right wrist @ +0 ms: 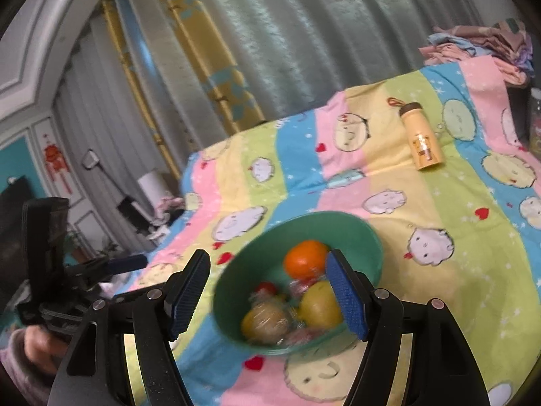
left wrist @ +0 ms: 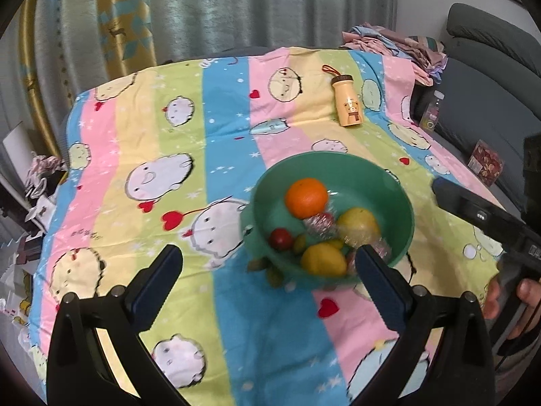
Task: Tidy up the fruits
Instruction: 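Lift both open grippers out of the bowl and back away, then close the left gripper on a green olive while the right gripper moves toward another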
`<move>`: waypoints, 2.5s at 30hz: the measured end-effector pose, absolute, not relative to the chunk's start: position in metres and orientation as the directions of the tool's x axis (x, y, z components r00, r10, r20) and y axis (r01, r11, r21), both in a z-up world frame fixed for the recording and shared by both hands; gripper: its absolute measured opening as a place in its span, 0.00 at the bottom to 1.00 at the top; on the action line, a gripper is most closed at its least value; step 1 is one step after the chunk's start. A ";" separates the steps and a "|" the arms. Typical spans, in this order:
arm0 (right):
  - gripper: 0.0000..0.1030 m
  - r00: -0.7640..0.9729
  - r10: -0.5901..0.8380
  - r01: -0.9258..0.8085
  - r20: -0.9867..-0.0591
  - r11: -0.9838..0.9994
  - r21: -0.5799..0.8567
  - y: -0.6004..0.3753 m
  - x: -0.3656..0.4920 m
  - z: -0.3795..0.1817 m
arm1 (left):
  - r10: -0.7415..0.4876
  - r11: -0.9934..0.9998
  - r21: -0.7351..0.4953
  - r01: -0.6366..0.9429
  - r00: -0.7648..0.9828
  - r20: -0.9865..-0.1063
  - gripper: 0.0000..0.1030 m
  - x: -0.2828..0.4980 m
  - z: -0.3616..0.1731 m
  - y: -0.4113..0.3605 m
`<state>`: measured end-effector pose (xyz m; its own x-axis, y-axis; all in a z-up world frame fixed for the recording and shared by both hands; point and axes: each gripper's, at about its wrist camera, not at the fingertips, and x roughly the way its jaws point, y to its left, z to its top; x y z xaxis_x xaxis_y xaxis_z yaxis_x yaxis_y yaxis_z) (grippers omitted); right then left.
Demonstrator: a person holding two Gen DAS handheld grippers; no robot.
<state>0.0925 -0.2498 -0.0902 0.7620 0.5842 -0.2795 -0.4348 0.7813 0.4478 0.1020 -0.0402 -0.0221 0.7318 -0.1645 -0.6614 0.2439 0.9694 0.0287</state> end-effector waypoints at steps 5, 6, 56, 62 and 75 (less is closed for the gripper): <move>0.70 0.710 0.627 -0.452 -0.321 0.755 0.475 -0.246 0.065 -0.107 | -0.191 0.965 0.008 0.261 0.729 -0.657 0.99 0.080 -0.025 -0.030; 0.70 0.694 0.636 -0.452 -0.338 0.750 0.482 -0.244 0.061 -0.111 | -0.195 0.964 0.008 0.265 0.730 -0.655 0.99 0.076 -0.027 -0.028; 0.69 0.506 0.622 -0.451 -0.597 0.781 0.432 -0.139 0.085 -0.172 | -0.361 0.873 -0.066 0.483 0.549 -0.754 0.39 0.202 -0.147 -0.014; 0.69 0.510 0.613 -0.439 -0.604 0.789 0.430 -0.137 0.089 -0.173 | -0.383 0.871 -0.106 0.479 0.530 -0.756 0.23 0.204 -0.146 -0.017; 0.62 0.534 0.524 -0.362 -0.663 0.851 0.381 -0.106 0.119 -0.177 | -0.471 0.871 -0.262 0.416 0.555 -0.685 0.19 0.178 -0.127 0.033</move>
<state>0.1190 -0.1063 -0.1772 0.5344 0.5242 -0.6631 -0.3624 0.8508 0.3805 0.1778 0.0334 -0.1274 0.5554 -0.4712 -0.6852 0.4156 0.8710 -0.2621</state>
